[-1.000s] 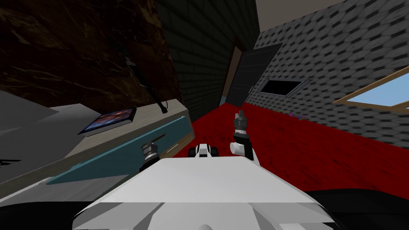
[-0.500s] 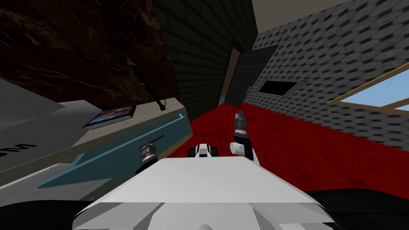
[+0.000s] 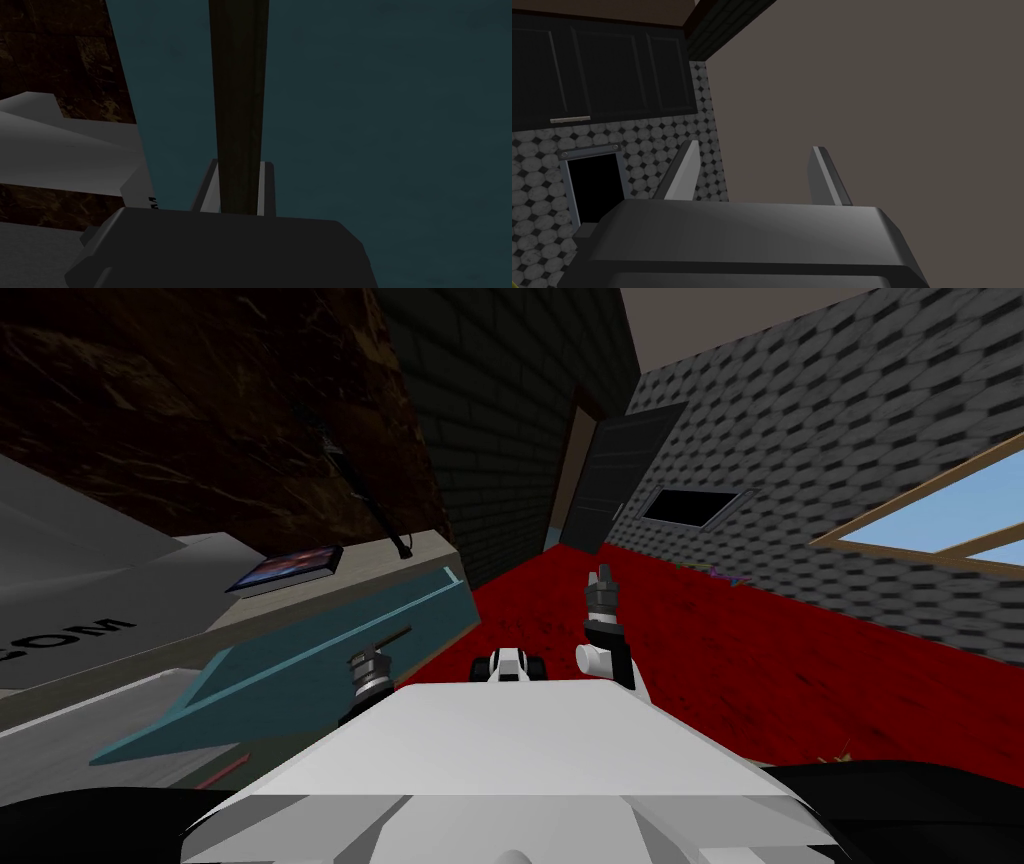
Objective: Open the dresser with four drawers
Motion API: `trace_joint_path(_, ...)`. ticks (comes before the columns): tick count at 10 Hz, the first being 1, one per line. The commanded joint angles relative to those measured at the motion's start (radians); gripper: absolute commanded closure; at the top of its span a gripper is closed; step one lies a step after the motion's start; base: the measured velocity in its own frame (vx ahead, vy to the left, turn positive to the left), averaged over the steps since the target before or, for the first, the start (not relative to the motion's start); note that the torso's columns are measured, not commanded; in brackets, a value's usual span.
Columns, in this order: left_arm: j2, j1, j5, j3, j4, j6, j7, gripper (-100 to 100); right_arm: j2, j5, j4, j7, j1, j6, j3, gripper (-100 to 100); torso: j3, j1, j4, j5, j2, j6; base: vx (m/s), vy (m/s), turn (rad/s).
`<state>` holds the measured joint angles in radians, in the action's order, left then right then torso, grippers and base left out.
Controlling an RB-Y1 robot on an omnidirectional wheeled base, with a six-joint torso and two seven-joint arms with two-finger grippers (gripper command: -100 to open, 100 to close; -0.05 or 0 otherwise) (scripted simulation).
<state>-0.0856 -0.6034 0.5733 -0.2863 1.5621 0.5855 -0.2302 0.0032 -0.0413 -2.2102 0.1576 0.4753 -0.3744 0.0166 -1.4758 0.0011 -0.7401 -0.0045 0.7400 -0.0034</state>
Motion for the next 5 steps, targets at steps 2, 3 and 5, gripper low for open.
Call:
trace_joint_path(2, -0.010, -0.053, 0.035, -0.011, 0.076, -0.036, -0.007, -100, 0.000, 0.000, 0.000, 0.000, 0.000, 0.000, 0.000, 0, -0.003, 0.002, 0.003, 0.005, -0.007, 0.003, 0.027, -0.015, -0.007)
trace_joint_path(3, -0.013, -0.071, 0.047, -0.014, 0.102, -0.048, -0.010, -100, 0.000, 0.000, 0.000, 0.000, 0.000, 0.000, 0.000, 0, -0.002, 0.002, 0.003, 0.005, -0.006, 0.003, 0.034, -0.005, -0.018)
trace_joint_path(5, -0.019, -0.106, 0.071, -0.021, 0.153, -0.073, -0.014, -100, 0.000, 0.000, 0.000, 0.000, 0.000, 0.000, 0.000, 0, 0.000, -0.001, 0.002, 0.004, -0.002, 0.003, 0.035, -0.010, -0.014)
